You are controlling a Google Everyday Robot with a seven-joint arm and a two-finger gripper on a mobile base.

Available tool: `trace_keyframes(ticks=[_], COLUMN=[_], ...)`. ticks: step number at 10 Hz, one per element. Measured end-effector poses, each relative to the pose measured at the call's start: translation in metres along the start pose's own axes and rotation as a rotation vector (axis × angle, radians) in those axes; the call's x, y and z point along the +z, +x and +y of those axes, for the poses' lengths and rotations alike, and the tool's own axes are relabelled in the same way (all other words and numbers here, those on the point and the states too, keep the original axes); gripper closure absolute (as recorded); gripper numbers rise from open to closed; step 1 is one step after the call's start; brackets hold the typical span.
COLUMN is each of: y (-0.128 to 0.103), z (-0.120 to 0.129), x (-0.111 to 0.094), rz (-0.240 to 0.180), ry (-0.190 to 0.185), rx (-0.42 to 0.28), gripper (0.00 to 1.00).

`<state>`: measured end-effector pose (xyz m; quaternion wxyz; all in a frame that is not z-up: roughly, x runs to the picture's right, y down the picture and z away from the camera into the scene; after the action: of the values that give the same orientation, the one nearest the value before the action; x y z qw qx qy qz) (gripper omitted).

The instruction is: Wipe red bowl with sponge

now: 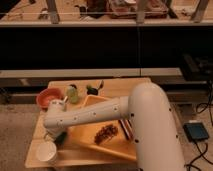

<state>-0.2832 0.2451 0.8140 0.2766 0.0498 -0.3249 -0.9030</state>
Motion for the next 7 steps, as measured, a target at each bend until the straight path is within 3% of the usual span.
trace_keyframes(ticks=[1, 5, 6, 7], y=[0.001, 0.004, 0.006, 0.01], z=[0.002, 0.007, 0.012, 0.018], x=[0.001, -0.007, -0.014, -0.03], rz=[-0.005, -0.01, -0.006, 0.003], ry=[-0.011, -0.013, -0.018, -0.019], rx=[0.008, 0.057, 0.078, 0.109], gripper=[0.39, 0.41, 0.46, 0.57])
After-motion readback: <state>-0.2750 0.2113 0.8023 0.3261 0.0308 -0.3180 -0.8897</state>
